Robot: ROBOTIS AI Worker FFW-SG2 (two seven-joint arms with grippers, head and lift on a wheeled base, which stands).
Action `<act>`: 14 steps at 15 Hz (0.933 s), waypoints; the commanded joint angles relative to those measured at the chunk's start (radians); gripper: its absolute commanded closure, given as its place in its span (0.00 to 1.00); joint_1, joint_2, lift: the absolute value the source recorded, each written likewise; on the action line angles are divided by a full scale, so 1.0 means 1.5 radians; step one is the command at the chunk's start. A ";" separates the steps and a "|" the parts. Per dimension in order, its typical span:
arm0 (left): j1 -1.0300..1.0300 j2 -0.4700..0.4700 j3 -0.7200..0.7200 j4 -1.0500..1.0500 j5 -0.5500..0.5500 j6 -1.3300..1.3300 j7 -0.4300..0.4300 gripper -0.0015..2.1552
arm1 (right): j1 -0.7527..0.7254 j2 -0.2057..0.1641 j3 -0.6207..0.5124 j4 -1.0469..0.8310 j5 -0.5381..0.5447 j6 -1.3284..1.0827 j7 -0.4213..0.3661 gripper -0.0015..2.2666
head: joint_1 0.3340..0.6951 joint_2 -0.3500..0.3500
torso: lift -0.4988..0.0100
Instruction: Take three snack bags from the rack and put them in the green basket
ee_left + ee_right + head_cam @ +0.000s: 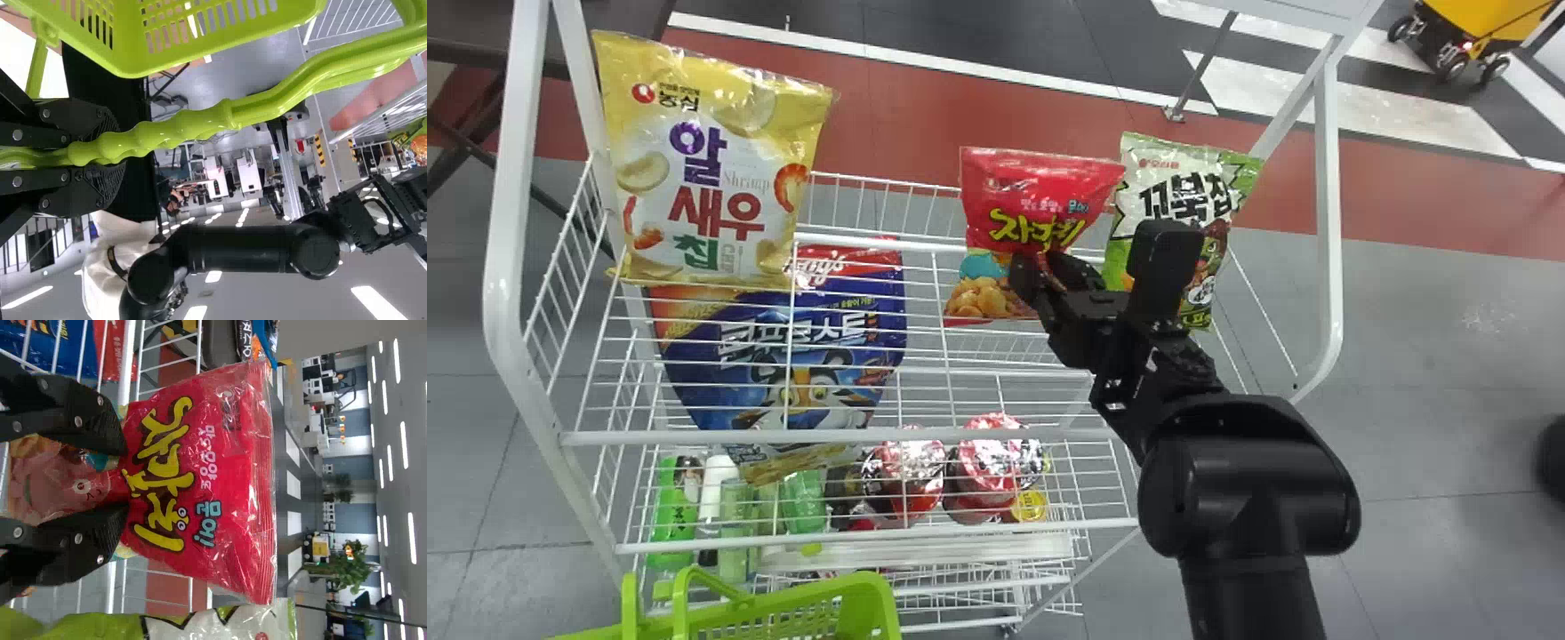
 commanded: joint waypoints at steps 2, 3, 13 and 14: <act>-0.002 0.000 -0.001 -0.001 0.000 0.000 0.000 0.88 | 0.068 0.000 0.004 -0.119 -0.006 0.016 0.000 0.83 | 1.00 0.03 | 0.95; -0.003 0.001 -0.002 -0.001 0.000 0.000 -0.001 0.88 | 0.089 0.001 0.003 -0.158 -0.009 0.018 -0.001 0.83 | 1.00 0.04 | 0.95; -0.016 -0.005 0.005 -0.018 -0.012 0.037 -0.004 0.88 | 0.400 0.006 -0.059 -0.570 -0.185 0.280 0.001 0.83 | 1.00 0.03 | 0.95; -0.016 -0.008 0.002 -0.019 -0.013 0.043 -0.004 0.88 | 0.429 0.006 -0.058 -0.587 -0.202 0.300 0.007 0.83 | 1.00 0.03 | 0.95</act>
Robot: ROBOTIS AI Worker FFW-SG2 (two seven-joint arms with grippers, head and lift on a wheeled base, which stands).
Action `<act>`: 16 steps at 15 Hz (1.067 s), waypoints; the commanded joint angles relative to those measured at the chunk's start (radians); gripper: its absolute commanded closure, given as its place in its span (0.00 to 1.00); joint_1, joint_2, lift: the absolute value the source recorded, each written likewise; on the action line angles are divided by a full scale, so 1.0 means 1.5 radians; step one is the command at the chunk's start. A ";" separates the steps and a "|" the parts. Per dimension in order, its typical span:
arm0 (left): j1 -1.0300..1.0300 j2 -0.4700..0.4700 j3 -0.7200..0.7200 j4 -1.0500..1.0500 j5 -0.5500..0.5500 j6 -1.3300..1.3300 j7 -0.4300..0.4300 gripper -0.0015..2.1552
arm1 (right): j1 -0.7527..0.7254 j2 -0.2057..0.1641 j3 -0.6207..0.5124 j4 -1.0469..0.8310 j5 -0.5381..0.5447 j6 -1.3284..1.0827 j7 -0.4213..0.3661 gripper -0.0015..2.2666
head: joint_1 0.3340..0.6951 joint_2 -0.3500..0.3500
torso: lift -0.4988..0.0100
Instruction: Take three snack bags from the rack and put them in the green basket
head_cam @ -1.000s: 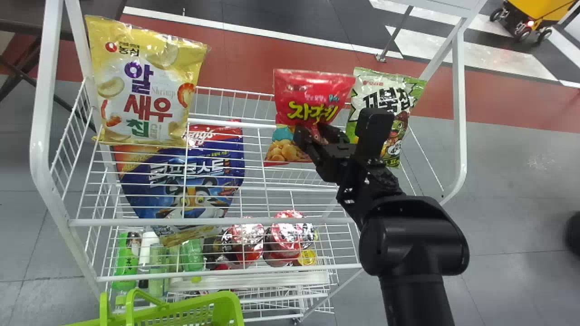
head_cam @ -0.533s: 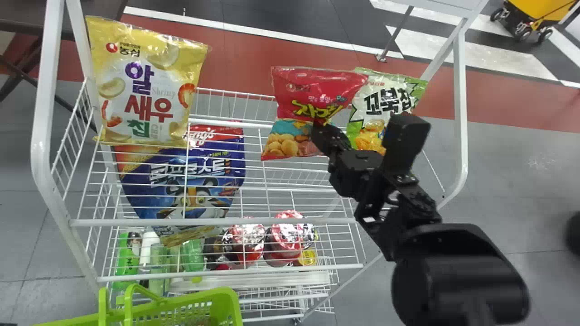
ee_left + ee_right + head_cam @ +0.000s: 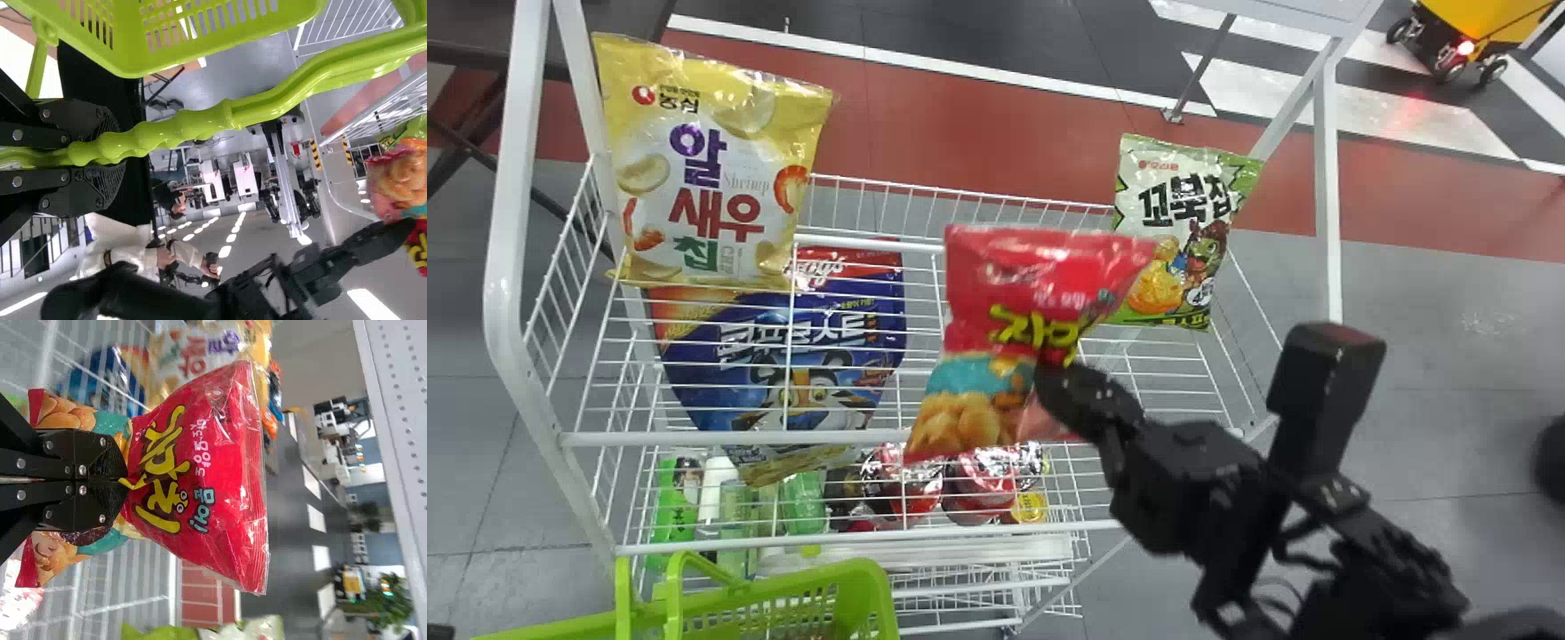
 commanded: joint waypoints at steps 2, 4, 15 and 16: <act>0.000 -0.009 -0.012 -0.007 -0.009 0.011 0.001 0.88 | 0.062 0.000 -0.001 -0.043 -0.067 0.137 0.025 0.83 | 1.00 0.03 | 0.95; 0.000 -0.012 -0.020 -0.006 -0.026 0.013 0.004 0.88 | 0.062 0.000 0.015 -0.042 -0.097 0.258 0.043 0.83 | 1.00 0.07 | 0.95; -0.001 -0.015 -0.036 -0.012 -0.044 0.023 0.000 0.88 | -0.014 -0.014 0.174 0.209 -0.081 0.252 0.017 0.83 | 1.00 0.45 | 0.95; -0.001 -0.015 -0.038 -0.012 -0.044 0.023 0.000 0.88 | -0.024 -0.013 0.180 0.228 -0.080 0.260 0.016 0.83 | 1.00 0.46 | 0.95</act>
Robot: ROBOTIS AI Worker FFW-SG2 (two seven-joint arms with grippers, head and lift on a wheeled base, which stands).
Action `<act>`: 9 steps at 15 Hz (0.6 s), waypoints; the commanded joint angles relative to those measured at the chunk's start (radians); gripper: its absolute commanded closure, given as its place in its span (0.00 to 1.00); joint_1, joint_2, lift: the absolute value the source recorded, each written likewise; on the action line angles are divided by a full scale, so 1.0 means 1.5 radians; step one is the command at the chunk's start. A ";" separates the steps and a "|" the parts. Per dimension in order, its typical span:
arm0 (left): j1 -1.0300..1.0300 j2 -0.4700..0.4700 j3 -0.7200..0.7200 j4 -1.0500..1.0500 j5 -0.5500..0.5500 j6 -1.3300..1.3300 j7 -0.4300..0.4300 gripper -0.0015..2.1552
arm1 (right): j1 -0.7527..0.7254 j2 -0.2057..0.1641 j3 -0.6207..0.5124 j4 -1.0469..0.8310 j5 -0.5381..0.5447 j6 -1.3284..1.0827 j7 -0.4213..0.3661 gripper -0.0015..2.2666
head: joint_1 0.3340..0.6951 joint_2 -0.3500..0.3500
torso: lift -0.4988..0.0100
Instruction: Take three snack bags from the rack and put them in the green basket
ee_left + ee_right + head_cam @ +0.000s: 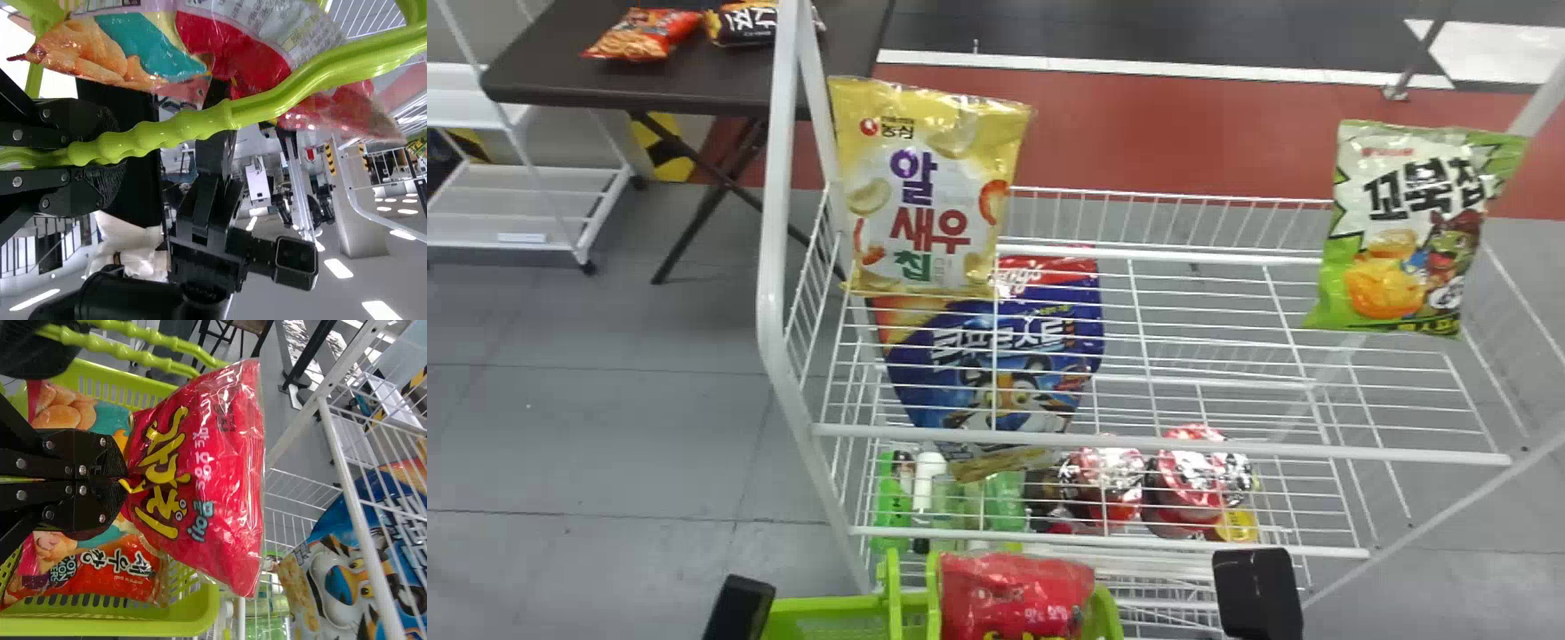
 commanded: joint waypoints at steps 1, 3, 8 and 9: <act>0.001 0.000 -0.004 0.000 0.000 0.000 0.000 0.88 | -0.021 0.000 0.023 0.043 0.005 0.016 -0.012 0.83 | 1.00 0.48 | 0.95; 0.001 0.000 -0.009 0.000 -0.001 0.000 0.002 0.88 | -0.031 -0.008 0.060 0.063 0.034 0.045 -0.027 0.83 | 1.00 0.51 | 0.95; 0.000 0.000 -0.019 0.001 -0.006 -0.002 0.005 0.88 | -0.066 -0.031 0.123 0.060 0.092 0.164 -0.071 0.13 | 1.00 0.44 | 0.95; 0.002 0.000 -0.018 0.002 -0.006 -0.004 0.005 0.88 | -0.053 -0.032 0.109 0.036 0.092 0.143 -0.071 0.00 | 1.00 0.43 | 0.95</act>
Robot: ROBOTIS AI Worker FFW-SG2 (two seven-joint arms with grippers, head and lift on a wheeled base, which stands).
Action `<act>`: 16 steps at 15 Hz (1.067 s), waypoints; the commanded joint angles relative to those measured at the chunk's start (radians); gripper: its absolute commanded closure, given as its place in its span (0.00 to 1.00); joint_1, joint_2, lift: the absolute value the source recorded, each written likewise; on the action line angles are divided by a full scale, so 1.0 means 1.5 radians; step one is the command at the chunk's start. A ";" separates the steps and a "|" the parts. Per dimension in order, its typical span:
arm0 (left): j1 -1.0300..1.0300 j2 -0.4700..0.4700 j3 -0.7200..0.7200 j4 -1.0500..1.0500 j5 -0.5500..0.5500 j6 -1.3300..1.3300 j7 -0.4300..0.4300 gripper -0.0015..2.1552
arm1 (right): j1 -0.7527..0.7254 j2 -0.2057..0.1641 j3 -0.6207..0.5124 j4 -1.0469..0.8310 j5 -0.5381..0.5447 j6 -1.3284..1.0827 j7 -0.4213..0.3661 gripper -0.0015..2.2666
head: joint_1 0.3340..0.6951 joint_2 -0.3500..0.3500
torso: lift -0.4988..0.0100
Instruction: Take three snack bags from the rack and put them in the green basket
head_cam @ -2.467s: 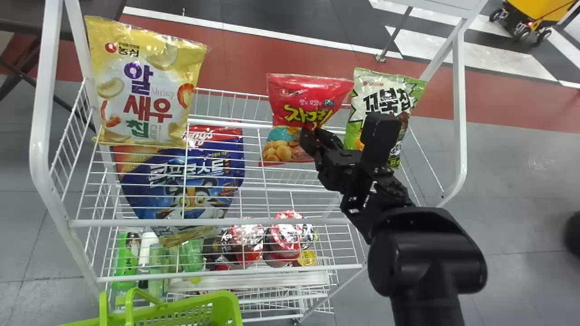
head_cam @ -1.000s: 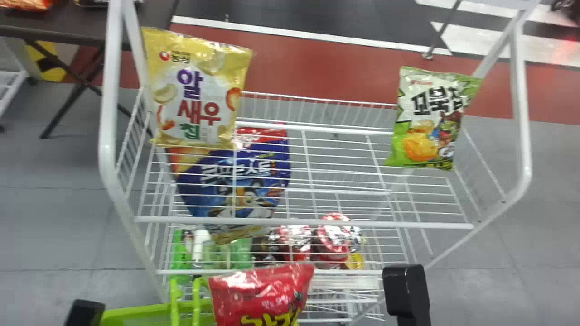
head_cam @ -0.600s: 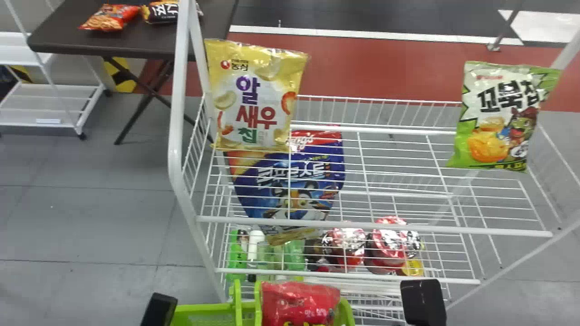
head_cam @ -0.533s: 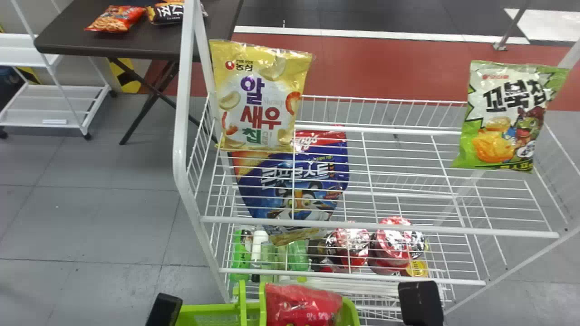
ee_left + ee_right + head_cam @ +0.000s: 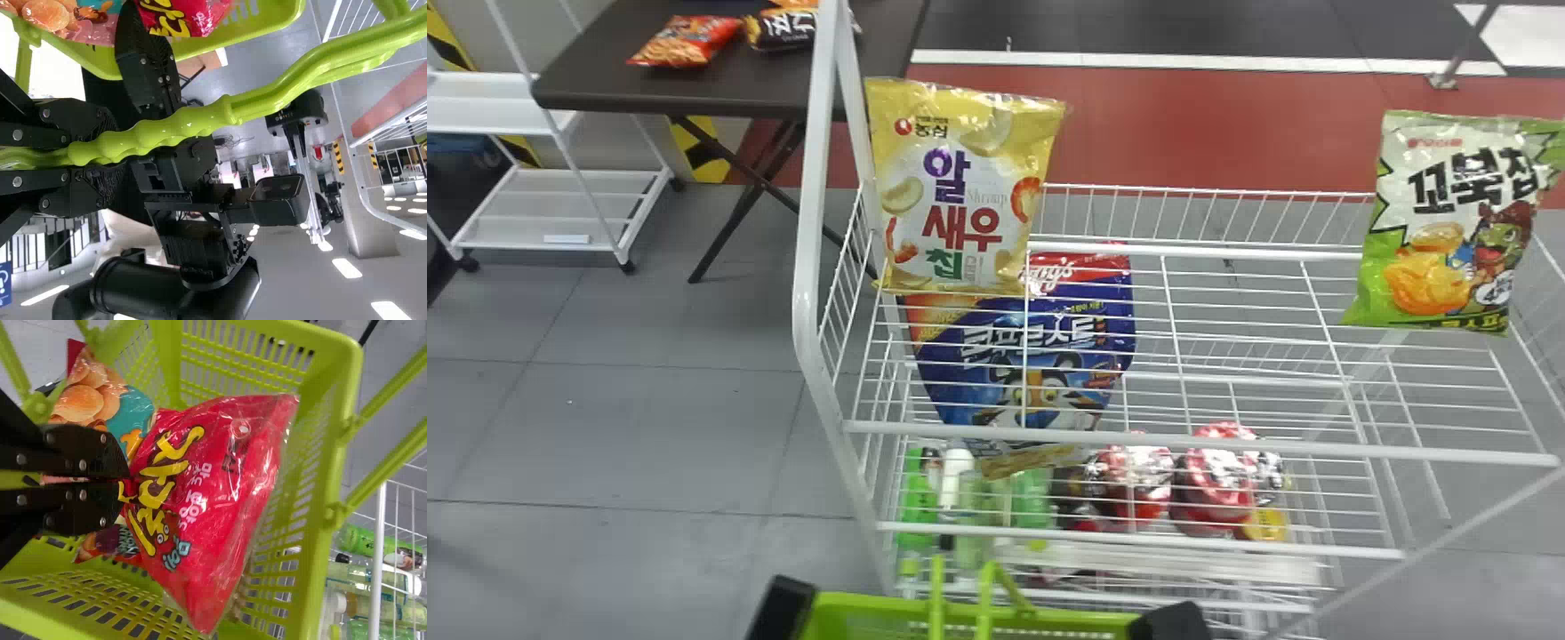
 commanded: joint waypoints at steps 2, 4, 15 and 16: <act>0.003 0.001 0.002 0.002 0.000 -0.006 0.000 0.88 | 0.046 -0.015 -0.038 -0.084 0.005 -0.117 0.004 0.01 | 1.00 0.40 | 0.95; 0.003 0.000 -0.001 0.002 0.000 -0.006 0.000 0.88 | 0.082 -0.031 -0.030 -0.110 0.062 -0.321 0.017 0.02 | 1.00 0.35 | 0.95; 0.005 0.007 -0.002 0.012 0.005 -0.020 -0.003 0.88 | -0.049 0.005 -0.170 0.030 0.169 -0.882 -0.089 0.03 | 1.00 0.08 | 0.95; 0.004 0.008 0.000 0.012 0.006 -0.020 -0.003 0.88 | -0.079 0.008 -0.195 0.049 0.168 -0.861 -0.089 0.03 | 1.00 0.03 | 0.95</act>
